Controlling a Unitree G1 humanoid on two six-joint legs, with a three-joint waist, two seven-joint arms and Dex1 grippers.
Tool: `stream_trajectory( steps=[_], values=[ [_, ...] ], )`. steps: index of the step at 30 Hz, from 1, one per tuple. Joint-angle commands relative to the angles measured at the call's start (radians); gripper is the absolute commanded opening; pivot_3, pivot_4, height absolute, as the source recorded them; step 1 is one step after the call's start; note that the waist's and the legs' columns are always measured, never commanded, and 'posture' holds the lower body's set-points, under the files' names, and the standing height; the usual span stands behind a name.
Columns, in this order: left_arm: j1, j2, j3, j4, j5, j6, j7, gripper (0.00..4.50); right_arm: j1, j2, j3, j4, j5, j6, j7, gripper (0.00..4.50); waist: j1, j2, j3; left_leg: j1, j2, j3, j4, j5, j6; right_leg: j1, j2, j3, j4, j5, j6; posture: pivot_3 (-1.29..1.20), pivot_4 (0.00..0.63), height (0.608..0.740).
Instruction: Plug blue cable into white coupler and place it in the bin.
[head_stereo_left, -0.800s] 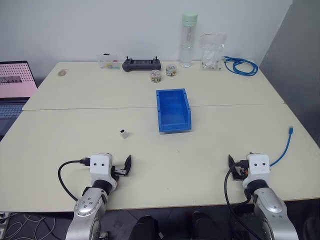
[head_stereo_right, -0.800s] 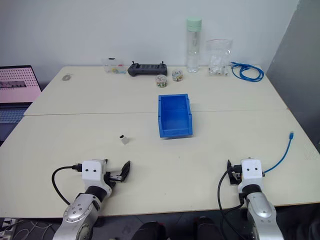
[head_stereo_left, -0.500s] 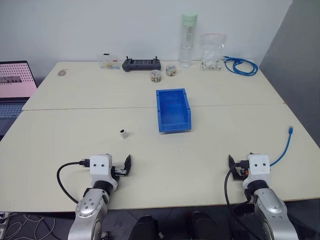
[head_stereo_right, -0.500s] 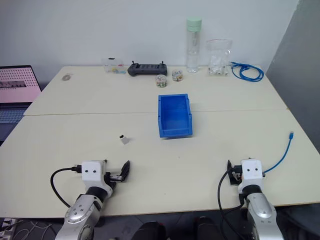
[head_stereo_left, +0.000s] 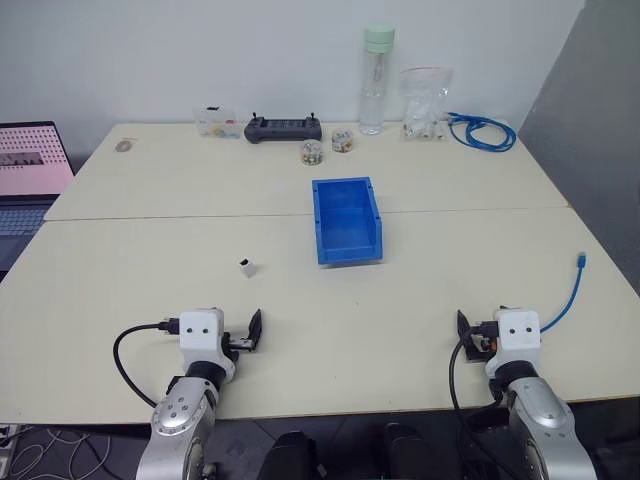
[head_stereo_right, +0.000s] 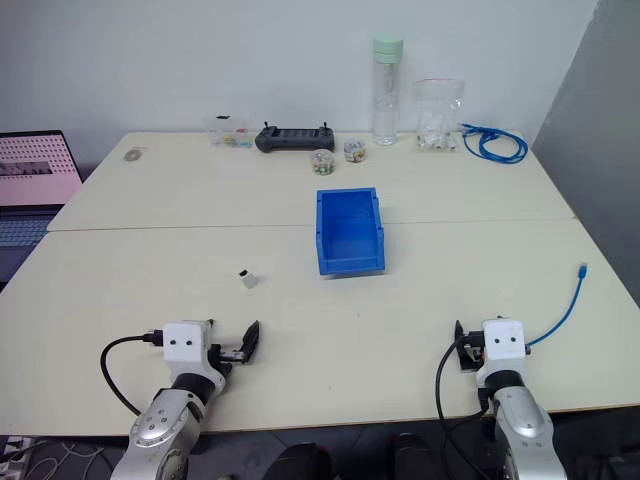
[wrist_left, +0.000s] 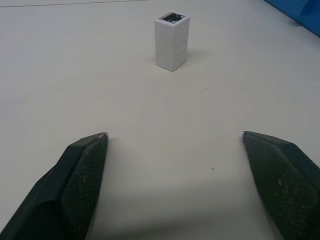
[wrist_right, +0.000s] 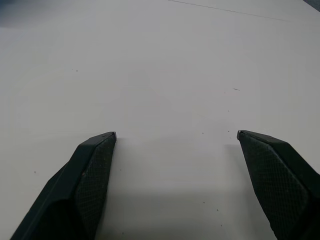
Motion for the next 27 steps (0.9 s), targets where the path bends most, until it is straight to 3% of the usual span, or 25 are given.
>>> stream_trajectory(
  steps=[1,8,11,14,16,20,27],
  values=[
    [0.02,0.022,-0.005,-0.029,0.026,0.007,-0.005,4.5,0.004,0.002,-0.018,-0.055,0.001,0.027,-0.011,4.12,0.0,0.0,0.0,0.0,0.0,0.0,0.0,0.0,0.0,0.0,0.0,0.0,0.0,0.0,0.0,0.0,0.15,0.74],
    [-0.112,0.166,-0.152,-0.262,-0.108,0.148,-0.25,4.5,-0.064,-0.011,-0.119,-0.251,0.01,0.153,-0.054,4.12,0.009,-0.001,0.006,-0.004,0.0,-0.002,0.001,0.0,0.0,-0.002,-0.001,-0.003,0.0,0.0,0.0,0.0,0.15,0.74],
    [-0.258,0.225,-0.244,-0.256,-0.127,0.194,-0.36,4.5,-0.125,-0.015,-0.19,-0.27,0.035,0.24,-0.071,4.12,0.01,-0.001,0.006,-0.004,-0.001,-0.003,0.001,0.0,0.0,-0.001,0.0,-0.005,-0.001,0.0,0.001,0.0,0.15,0.74],
    [-0.497,0.23,-0.348,-0.144,-0.134,0.191,-0.499,4.5,-0.247,-0.075,-0.334,-0.145,0.049,0.337,-0.108,4.12,0.009,-0.001,0.006,-0.004,-0.001,-0.003,0.0,0.0,0.0,-0.001,0.0,-0.008,-0.001,0.0,0.0,0.0,0.15,0.74],
    [-0.614,0.211,-0.394,-0.061,-0.135,0.171,-0.573,4.5,-0.318,-0.109,-0.389,-0.035,0.069,0.355,-0.112,4.12,0.013,-0.002,0.007,-0.005,-0.003,-0.003,0.002,0.0,0.0,-0.001,0.002,-0.009,0.0,0.0,0.0,0.0,0.15,0.74],
    [-0.924,0.108,-0.488,0.243,-0.127,0.075,-0.775,4.5,-0.504,-0.264,-0.429,0.386,0.073,0.297,-0.077,4.12,0.013,-0.002,0.008,-0.004,-0.005,-0.001,0.003,0.001,0.001,0.001,0.003,-0.009,-0.001,0.001,0.001,0.0,0.15,0.74],
    [-1.098,-0.056,-0.508,0.565,-0.075,-0.072,-0.834,4.5,-0.649,-0.375,-0.426,0.686,0.08,0.222,-0.08,4.12,-0.006,0.002,0.007,-0.007,-0.003,0.002,0.001,0.001,0.003,-0.001,0.002,-0.006,0.0,-0.001,-0.004,0.0,0.15,0.74]
  ],
)
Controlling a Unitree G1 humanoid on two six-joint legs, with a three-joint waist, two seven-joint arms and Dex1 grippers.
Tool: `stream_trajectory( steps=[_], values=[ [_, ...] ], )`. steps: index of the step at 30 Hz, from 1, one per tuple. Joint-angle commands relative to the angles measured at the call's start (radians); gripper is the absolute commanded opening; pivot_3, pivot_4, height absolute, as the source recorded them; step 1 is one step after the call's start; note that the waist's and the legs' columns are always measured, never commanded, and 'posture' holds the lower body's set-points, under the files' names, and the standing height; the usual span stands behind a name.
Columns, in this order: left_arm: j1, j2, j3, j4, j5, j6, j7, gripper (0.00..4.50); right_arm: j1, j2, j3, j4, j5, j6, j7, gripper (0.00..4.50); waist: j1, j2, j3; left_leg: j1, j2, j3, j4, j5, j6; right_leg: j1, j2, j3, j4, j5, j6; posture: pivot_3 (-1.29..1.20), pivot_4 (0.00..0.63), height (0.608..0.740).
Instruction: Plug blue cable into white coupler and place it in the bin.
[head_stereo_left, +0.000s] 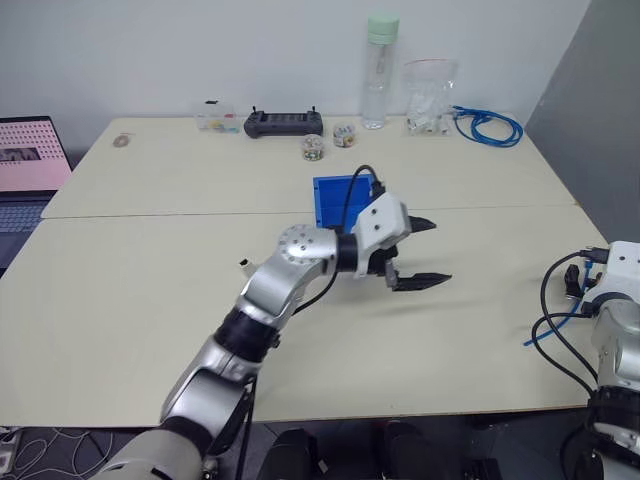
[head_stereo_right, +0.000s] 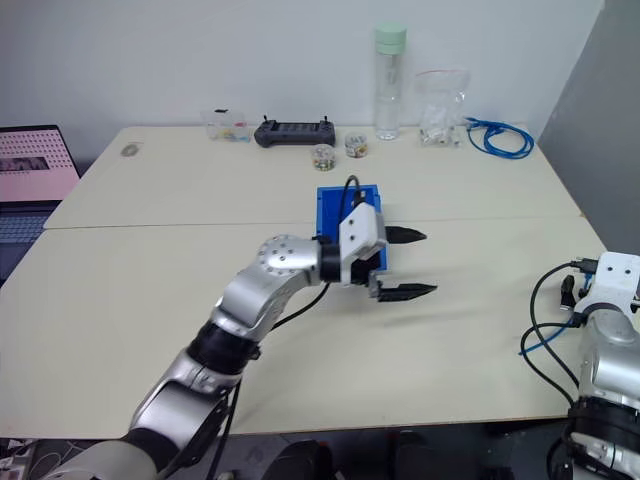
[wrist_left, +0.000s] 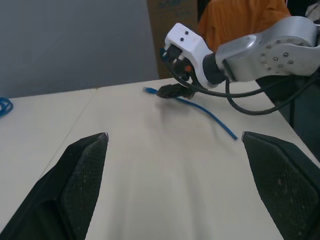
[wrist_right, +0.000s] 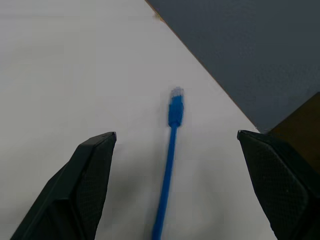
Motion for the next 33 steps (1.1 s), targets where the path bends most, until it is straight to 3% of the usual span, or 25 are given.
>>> stream_trajectory(
  steps=[1,12,26,30,33],
  values=[
    [-0.048,-0.05,-0.016,0.085,0.016,-0.063,-0.046,4.5,-0.067,-0.051,-0.026,0.111,0.018,-0.048,0.003,4.12,-0.003,0.0,0.0,0.0,0.0,0.0,0.0,0.0,0.0,0.0,0.0,0.002,0.0,-0.001,0.0,0.0,0.15,0.74],
    [-0.081,-0.102,-0.013,0.144,0.053,-0.074,-0.088,4.5,-0.229,-0.115,-0.043,0.491,0.112,-0.093,0.068,4.12,-0.001,-0.001,0.001,0.0,-0.001,0.005,0.001,-0.001,0.002,0.0,-0.002,0.006,-0.001,0.002,0.006,0.0,0.15,0.74],
    [-0.064,-0.132,-0.011,0.106,0.069,-0.043,-0.076,4.5,-0.215,-0.115,-0.018,0.533,0.128,-0.086,0.069,1.09,0.007,-0.001,0.0,0.002,-0.002,0.009,0.002,-0.001,0.003,0.001,-0.001,0.012,-0.002,0.005,0.008,0.0,0.15,0.74],
    [-0.07,-0.129,-0.013,0.114,0.079,-0.054,-0.08,4.5,-0.203,-0.113,-0.018,0.518,0.144,-0.077,0.085,0.02,0.008,-0.001,0.0,0.002,-0.002,0.009,0.002,-0.001,0.003,0.001,-0.001,0.011,-0.002,0.005,0.008,0.0,0.15,0.74],
    [-0.062,-0.125,-0.018,0.106,0.078,-0.05,-0.09,4.5,-0.196,-0.113,-0.01,0.511,0.155,-0.072,0.101,0.02,0.008,-0.001,0.0,0.003,-0.002,0.009,0.002,-0.001,0.003,0.001,-0.001,0.011,-0.002,0.005,0.008,0.0,0.15,0.74]
  ],
)
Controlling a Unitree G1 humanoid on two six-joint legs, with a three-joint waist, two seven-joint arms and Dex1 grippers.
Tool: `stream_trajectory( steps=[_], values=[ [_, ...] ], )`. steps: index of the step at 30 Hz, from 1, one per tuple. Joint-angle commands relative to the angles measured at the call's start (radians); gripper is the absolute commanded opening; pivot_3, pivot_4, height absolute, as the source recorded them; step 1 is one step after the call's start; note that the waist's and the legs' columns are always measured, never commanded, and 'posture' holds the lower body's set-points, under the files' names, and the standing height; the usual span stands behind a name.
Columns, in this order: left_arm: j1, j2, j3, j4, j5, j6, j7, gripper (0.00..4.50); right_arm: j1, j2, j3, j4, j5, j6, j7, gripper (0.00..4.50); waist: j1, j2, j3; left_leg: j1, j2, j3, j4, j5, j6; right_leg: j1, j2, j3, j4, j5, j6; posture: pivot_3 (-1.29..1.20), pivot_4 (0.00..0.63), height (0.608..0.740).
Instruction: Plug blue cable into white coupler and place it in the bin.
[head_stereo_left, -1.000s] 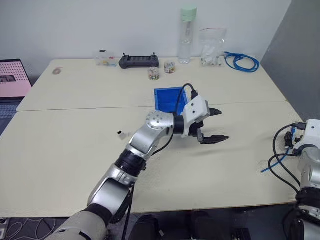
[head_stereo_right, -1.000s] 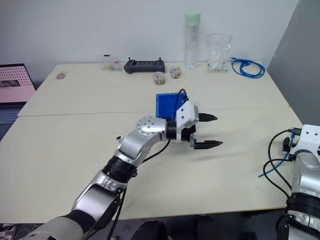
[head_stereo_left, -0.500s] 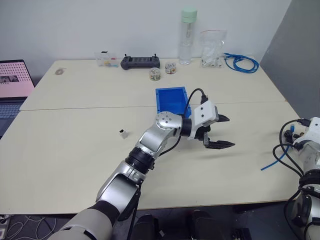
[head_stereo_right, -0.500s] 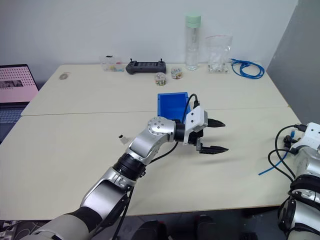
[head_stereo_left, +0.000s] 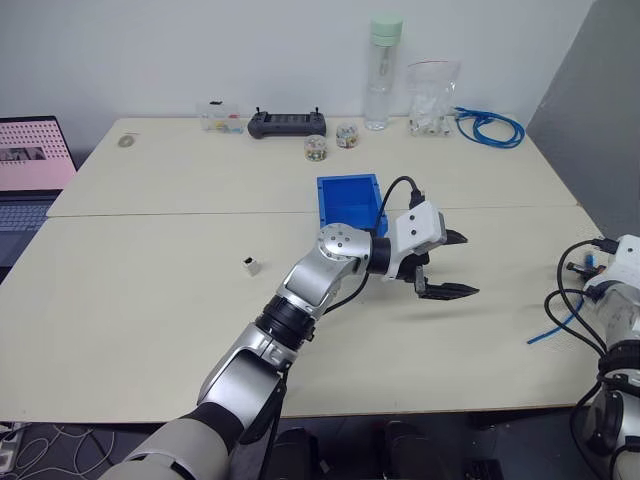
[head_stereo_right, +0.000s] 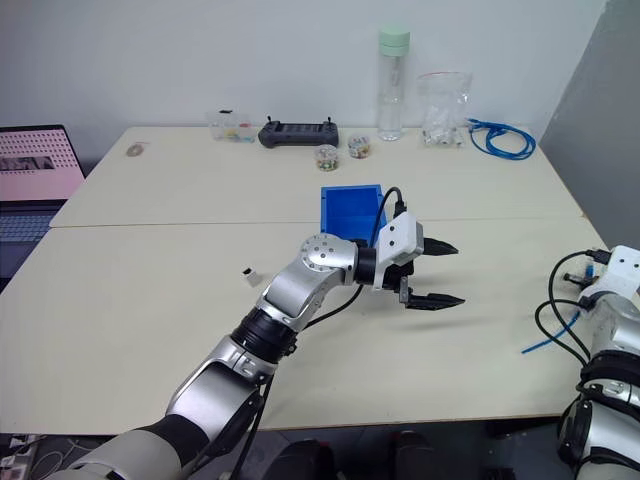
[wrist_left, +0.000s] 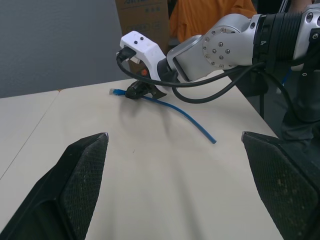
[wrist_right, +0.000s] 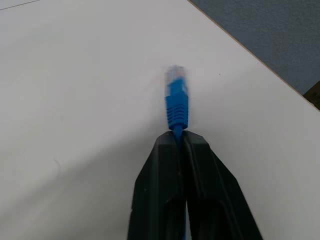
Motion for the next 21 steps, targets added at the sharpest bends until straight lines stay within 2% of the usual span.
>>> stream_trajectory(
  steps=[1,4,6,8,12,14,17,19,21],
  values=[
    [0.0,0.002,-0.006,-0.045,-0.005,0.002,-0.022,4.5,0.035,-0.001,0.01,-0.007,0.016,0.041,0.029,0.02,0.0,0.0,0.0,0.0,0.0,0.0,0.0,0.0,0.0,0.0,0.0,0.0,0.0,0.0,0.0,0.0,0.15,0.74],
    [0.028,0.029,-0.02,-0.085,-0.005,0.029,-0.049,4.5,0.058,-0.001,0.049,-0.062,0.02,0.069,0.095,0.02,-0.005,0.0,0.0,0.0,0.0,0.0,0.0,0.0,0.0,0.0,0.0,0.0,0.0,0.0,0.0,0.0,0.15,0.74],
    [0.053,0.063,-0.014,-0.124,-0.007,0.047,-0.061,4.5,0.09,-0.003,0.111,-0.161,0.024,0.096,0.188,0.02,-0.007,0.0,0.0,0.001,0.001,0.0,0.0,0.0,0.0,0.0,0.001,0.0,0.0,0.0,0.0,0.0,0.15,0.74],
    [0.103,0.139,0.018,-0.19,-0.009,0.059,-0.069,4.5,0.143,-0.007,0.187,-0.38,0.123,0.21,0.354,0.02,-0.014,0.0,0.0,0.001,0.001,0.0,0.0,0.0,0.0,0.0,0.001,0.001,0.001,0.0,0.0,0.0,0.15,0.74],
    [0.21,0.267,0.101,-0.347,-0.044,0.112,-0.041,4.5,0.207,-0.056,0.308,-0.705,0.292,0.4,0.595,0.02,-0.038,0.001,0.001,0.006,0.002,-0.007,-0.002,0.0,0.0,-0.001,0.003,0.008,0.003,0.0,0.0,0.0,0.15,0.74],
    [0.316,0.333,0.182,-0.474,-0.091,0.192,-0.002,4.5,0.178,-0.059,0.402,-0.805,0.338,0.454,0.679,0.02,-0.041,0.003,0.002,0.006,0.003,-0.011,-0.002,0.0,0.0,-0.002,0.006,0.007,0.004,0.0,0.0,0.0,0.15,0.74],
    [0.476,0.398,0.266,-0.626,-0.162,0.295,0.043,4.5,0.112,-0.042,0.505,-0.852,0.361,0.488,0.751,0.02,-0.035,0.003,0.002,0.006,0.004,-0.014,-0.002,0.0,0.0,-0.002,0.006,0.006,0.004,0.0,0.0,0.0,0.15,0.74],
    [0.678,0.448,0.333,-0.759,-0.172,0.297,0.078,4.5,0.042,-0.01,0.605,-0.849,0.353,0.487,0.813,0.02,-0.028,0.002,0.002,0.005,0.003,-0.014,-0.001,0.0,-0.001,-0.002,0.005,0.004,0.004,0.0,0.0,0.0,0.15,0.74],
    [0.939,0.454,0.428,-0.896,-0.156,0.257,0.148,4.5,-0.038,0.04,0.741,-0.808,0.303,0.438,0.888,0.02,-0.036,0.002,0.002,0.005,0.002,-0.013,-0.001,-0.001,-0.001,-0.002,0.003,0.005,0.002,0.0,0.0,0.0,0.15,0.74]
  ],
)
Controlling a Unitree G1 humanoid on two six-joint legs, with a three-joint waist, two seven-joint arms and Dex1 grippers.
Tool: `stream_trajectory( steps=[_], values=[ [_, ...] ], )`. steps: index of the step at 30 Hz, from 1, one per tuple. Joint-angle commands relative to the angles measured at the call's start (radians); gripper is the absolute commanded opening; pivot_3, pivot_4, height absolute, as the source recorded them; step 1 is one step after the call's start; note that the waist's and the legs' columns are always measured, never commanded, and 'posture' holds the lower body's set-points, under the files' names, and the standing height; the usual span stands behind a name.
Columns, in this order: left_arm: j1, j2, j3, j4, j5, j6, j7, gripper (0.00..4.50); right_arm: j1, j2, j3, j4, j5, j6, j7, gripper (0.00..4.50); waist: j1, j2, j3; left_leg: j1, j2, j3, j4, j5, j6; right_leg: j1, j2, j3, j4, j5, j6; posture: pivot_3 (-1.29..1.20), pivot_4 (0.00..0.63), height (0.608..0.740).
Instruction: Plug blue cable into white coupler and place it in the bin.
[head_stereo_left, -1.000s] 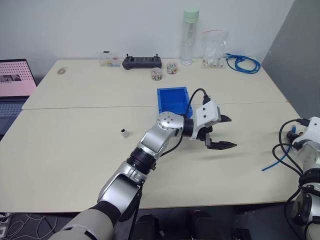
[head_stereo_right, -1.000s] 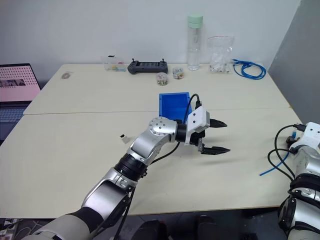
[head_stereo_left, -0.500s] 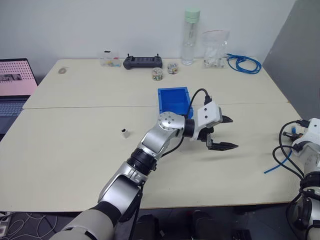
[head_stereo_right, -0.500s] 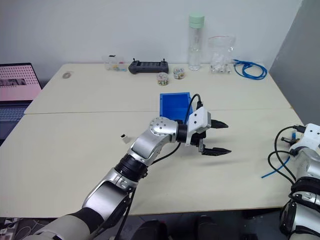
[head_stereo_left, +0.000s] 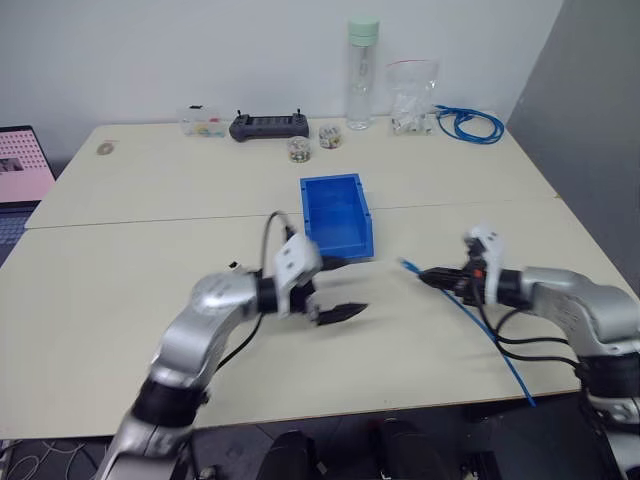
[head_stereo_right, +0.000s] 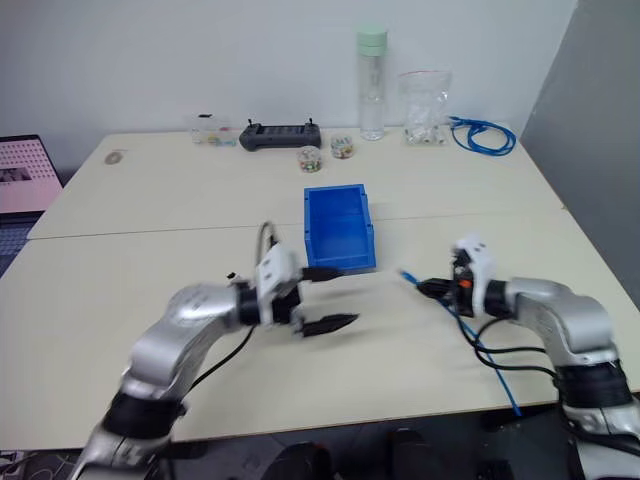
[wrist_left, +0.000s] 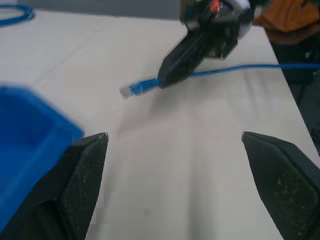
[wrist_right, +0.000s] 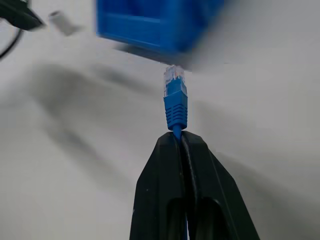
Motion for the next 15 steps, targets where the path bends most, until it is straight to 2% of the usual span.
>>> stream_trajectory(
  steps=[1,3,7,11,15],
  values=[
    [0.345,-0.009,0.14,-0.243,-0.008,-0.034,0.118,4.5,-0.107,0.062,0.202,0.035,-0.065,-0.082,0.14,0.02,-0.006,-0.002,0.0,0.001,0.0,0.001,0.0,-0.001,-0.001,-0.001,0.0,0.002,0.0,0.003,-0.004,0.0,0.15,0.74],
    [0.481,-0.044,0.174,-0.31,0.001,-0.051,0.195,4.5,-0.148,0.098,0.27,0.088,-0.101,-0.127,0.189,0.02,0.0,-0.005,0.002,0.0,0.0,0.0,0.0,-0.002,-0.004,-0.001,-0.002,0.001,0.0,0.003,-0.005,0.0,0.15,0.74],
    [0.69,-0.153,0.207,-0.39,0.025,-0.082,0.353,4.5,-0.199,0.16,0.406,0.192,-0.208,-0.284,0.288,0.02,0.046,-0.006,0.004,-0.003,-0.001,-0.004,0.002,-0.003,-0.003,0.0,-0.005,-0.006,-0.004,0.003,-0.005,0.0,0.15,0.74],
    [0.876,-0.226,0.153,-0.425,0.102,-0.205,0.436,4.5,-0.243,0.243,0.484,0.343,-0.299,-0.427,0.346,0.02,0.041,-0.007,0.004,-0.001,-0.001,-0.002,0.002,-0.003,-0.003,0.002,-0.005,-0.006,-0.005,0.003,-0.003,0.0,0.15,0.74],
    [0.956,-0.273,0.131,-0.44,0.117,-0.253,0.504,4.5,-0.281,0.299,0.504,0.462,-0.361,-0.517,0.387,0.02,0.029,-0.007,0.006,-0.001,0.0,-0.002,0.001,-0.003,-0.003,0.001,-0.004,-0.007,-0.003,0.001,-0.007,0.0,0.15,0.74]
  ],
)
